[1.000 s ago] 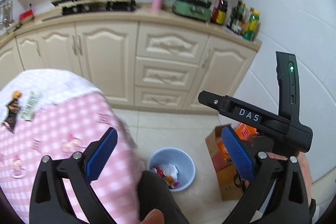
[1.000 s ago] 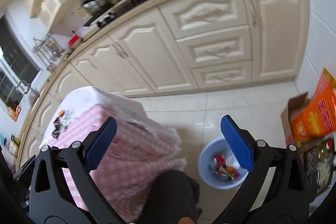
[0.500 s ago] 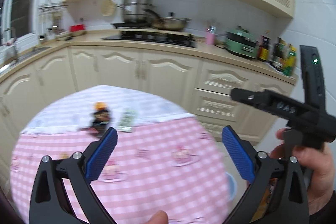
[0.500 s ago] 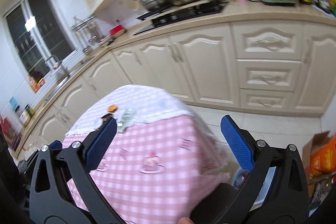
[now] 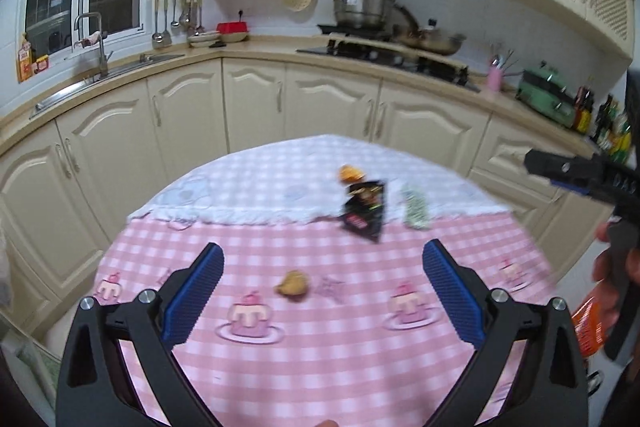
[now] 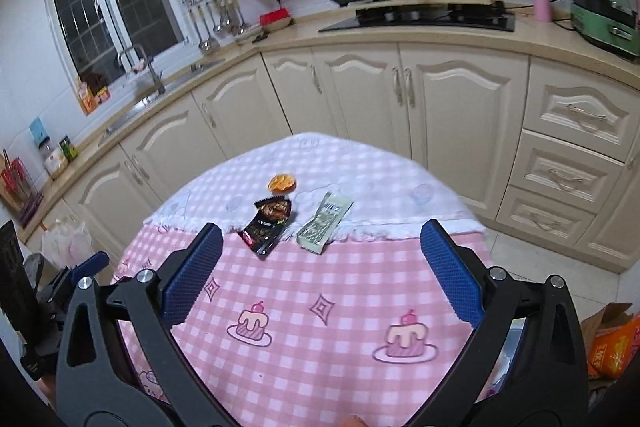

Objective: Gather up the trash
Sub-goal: 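Grasp the cookie with the left gripper while the right grasps the barcode wrapper, then carry the cookie and barcode wrapper to the blue bin and release both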

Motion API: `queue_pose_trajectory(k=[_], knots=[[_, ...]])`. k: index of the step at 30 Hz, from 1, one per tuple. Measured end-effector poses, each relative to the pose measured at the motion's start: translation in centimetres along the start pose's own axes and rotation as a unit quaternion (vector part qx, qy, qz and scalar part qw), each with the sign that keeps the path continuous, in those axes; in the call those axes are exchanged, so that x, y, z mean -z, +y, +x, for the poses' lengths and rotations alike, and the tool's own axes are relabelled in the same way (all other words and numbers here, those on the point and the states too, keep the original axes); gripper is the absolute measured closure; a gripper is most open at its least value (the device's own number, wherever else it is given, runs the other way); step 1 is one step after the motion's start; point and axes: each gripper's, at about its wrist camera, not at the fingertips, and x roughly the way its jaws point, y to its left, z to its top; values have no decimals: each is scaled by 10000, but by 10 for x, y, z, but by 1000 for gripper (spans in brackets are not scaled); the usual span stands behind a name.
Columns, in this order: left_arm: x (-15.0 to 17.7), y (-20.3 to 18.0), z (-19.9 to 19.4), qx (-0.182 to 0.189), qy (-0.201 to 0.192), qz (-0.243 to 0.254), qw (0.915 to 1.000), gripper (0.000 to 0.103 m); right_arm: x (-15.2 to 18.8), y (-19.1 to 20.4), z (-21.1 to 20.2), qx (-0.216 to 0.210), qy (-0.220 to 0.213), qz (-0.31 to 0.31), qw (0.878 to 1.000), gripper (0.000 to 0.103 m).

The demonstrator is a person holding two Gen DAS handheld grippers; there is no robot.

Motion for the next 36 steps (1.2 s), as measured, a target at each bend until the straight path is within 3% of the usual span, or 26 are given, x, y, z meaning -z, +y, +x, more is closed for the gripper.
queue_pose_trajectory(k=[7, 12, 14, 16, 19, 21, 25, 27, 30, 36], knots=[[26, 16, 55, -65, 647, 321, 9974, 6, 10, 1, 43, 217, 448, -25, 9988, 6], [25, 29, 75, 283, 849, 175, 9958, 7, 15, -2, 74, 451, 726, -113, 9963, 6], [24, 26, 82, 397, 937, 320, 9943, 29, 16, -3, 91, 516, 848, -99, 9950, 6], [27, 23, 93, 500, 1215, 343, 9907, 71, 15, -1, 108, 563, 966, -118, 9937, 6], [28, 19, 95, 575, 1298, 377, 9891, 77, 13, 3, 133, 632, 1093, -181, 9918, 9], [29, 16, 95, 500, 1266, 427, 9898, 77, 10, 4, 150, 696, 1174, -191, 9905, 21], [29, 15, 96, 442, 1290, 398, 9899, 77, 4, 9, 176, 876, 1251, -319, 9877, 35], [29, 21, 96, 539, 1298, 223, 9898, 77, 5, 14, 180, 1047, 1233, -502, 9855, 63], [28, 32, 96, 608, 1290, -33, 9898, 77, 5, 10, 174, 787, 1204, -413, 9887, 82], [28, 38, 94, 573, 1205, -205, 9909, 78, 9, 0, 135, 257, 816, -125, 9963, 83]])
